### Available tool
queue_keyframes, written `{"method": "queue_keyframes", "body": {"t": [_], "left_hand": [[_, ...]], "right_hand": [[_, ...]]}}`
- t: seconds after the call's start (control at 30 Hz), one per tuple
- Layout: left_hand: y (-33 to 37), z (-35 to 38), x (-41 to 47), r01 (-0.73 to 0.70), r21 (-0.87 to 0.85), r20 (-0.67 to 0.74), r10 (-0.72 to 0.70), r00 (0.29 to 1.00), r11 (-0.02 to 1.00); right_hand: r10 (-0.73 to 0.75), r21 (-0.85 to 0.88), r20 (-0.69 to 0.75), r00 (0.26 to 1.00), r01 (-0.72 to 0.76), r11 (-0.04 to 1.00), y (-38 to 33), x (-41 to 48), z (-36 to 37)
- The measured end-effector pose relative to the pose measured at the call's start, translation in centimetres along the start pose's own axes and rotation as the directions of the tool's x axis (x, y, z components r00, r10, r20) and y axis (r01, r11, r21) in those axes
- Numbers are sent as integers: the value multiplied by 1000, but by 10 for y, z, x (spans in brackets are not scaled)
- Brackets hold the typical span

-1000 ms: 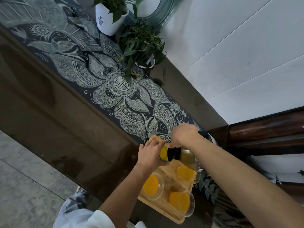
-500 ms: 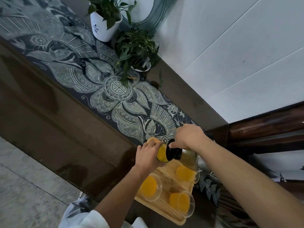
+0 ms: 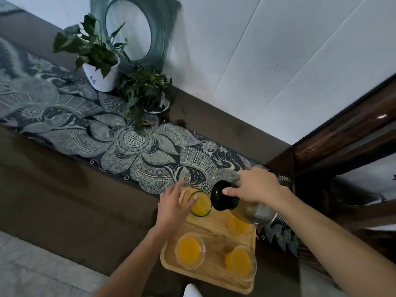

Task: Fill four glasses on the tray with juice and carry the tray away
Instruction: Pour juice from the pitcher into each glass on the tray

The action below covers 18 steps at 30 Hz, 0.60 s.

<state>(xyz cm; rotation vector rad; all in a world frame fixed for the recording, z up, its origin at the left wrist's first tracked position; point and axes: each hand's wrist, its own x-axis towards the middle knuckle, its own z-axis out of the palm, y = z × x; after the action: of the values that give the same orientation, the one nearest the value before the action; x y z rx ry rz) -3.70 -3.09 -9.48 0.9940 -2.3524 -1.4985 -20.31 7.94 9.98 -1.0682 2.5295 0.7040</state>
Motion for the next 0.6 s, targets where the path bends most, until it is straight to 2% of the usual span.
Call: {"method": "queue_keyframes", "body": {"t": [0.17,0.23,0.3,0.43,0.5,0.6], "left_hand": [[10,-41,-6,92,-164,-101,-109,989,982],[16,-54,-11,105,-204,-133,-134,982,973],[23,-64,-18,101,-251,-180,-149,972,963],[37,-83,-35,52,-353,-218,-136,966,934],[49,-92,-48,2,-400,-214,-96,972,917],[65,-105,-64,-30,-431,-157,-42,987,902]], "right_hand": [[27,248,-83,996,-5,969,44,-23,6],[56,386,-122,991,-5,923,56,-41,1],[109,555,-156,982,-4,832,64,-62,-4],[248,856,-190,950,36,517,58,-89,-1],[237,950,-192,952,120,289,37,-97,4],[158,979,-191,969,200,-46,-17,-100,15]]}}
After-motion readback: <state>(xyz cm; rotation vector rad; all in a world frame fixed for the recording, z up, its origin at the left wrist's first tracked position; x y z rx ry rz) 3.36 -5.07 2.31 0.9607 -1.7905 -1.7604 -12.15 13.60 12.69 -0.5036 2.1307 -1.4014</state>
